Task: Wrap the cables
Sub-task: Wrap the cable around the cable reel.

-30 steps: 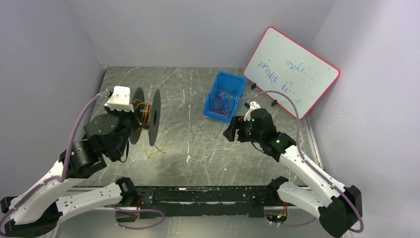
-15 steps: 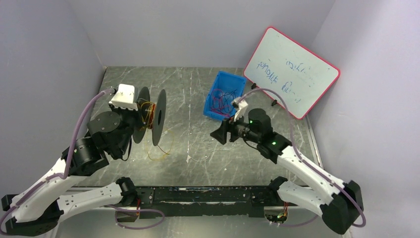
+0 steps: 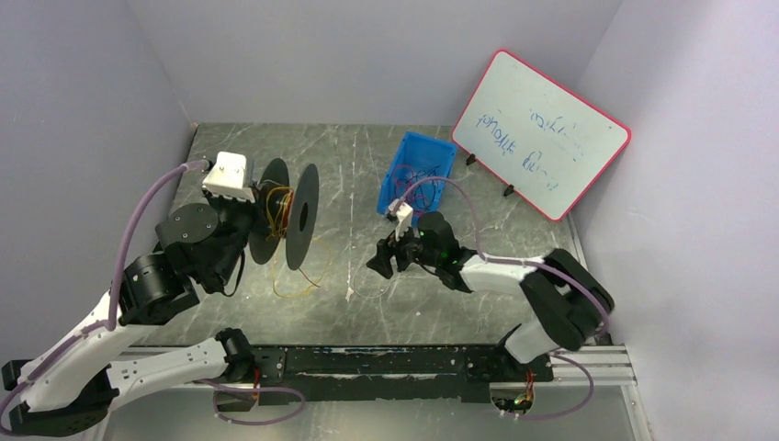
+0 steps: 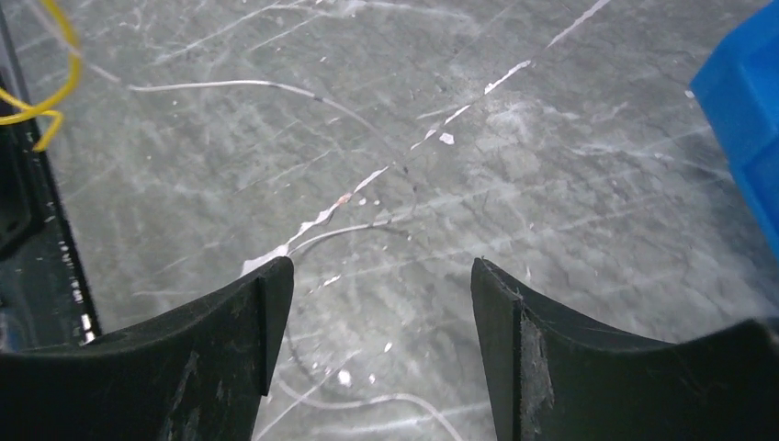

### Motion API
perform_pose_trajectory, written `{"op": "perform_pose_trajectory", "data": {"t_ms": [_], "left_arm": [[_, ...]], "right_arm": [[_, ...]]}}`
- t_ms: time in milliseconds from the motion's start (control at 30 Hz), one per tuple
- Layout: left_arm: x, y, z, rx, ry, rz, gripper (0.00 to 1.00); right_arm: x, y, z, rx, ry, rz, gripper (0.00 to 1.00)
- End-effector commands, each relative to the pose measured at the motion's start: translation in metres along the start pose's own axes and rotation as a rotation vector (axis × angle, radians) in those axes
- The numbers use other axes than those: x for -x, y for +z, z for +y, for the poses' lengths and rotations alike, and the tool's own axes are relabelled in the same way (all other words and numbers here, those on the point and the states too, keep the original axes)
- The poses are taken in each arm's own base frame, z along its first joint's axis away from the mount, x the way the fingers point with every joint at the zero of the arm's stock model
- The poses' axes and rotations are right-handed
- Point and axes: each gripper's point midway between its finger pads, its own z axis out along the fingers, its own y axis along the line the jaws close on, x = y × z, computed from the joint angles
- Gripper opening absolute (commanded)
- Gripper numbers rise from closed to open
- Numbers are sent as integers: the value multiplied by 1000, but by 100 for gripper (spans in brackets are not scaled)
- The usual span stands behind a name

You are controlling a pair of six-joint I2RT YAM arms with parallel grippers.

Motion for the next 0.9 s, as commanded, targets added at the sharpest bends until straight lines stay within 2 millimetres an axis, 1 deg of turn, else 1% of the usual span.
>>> {"op": "perform_pose_trajectory", "data": {"t_ms": [0, 167, 300, 367, 433, 467, 500, 533, 600, 667, 700, 867], "left_arm": [[35, -6, -6, -55, -137, -80, 7], [38, -7, -14, -93, -177, -85, 7], [38, -7, -19, -111, -201, -80, 7], [38, -6, -21, -114, -214, -79, 7], [38, -6, -22, -119, -228, -78, 7], [37, -6, -23, -121, -233, -77, 7], [38, -6, -24, -126, -238, -78, 7], [38, -5, -25, -126, -242, -79, 7], [39, -4, -27, -130, -248, -83, 7], [39, -3, -28, -130, -249, -85, 7], [39, -2, -28, -125, -250, -88, 7], [40, 11, -33, -87, -226, -103, 7]], "right_arm": [[28, 25, 1, 56, -92, -143, 74], [19, 46, 1, 103, -72, -169, 75], [16, 52, -1, 110, -60, -207, 74], [16, 55, 1, 125, -54, -221, 70], [13, 55, 3, 140, -43, -237, 63], [13, 55, 4, 147, -35, -245, 58], [11, 54, 6, 158, -29, -250, 51], [10, 53, 8, 169, -22, -250, 43], [6, 51, 11, 184, -8, -244, 22], [0, 46, 14, 189, 6, -230, 4], [-3, 44, 17, 190, 11, -226, 0], [-20, 34, 40, 192, 18, -185, 0]]}}
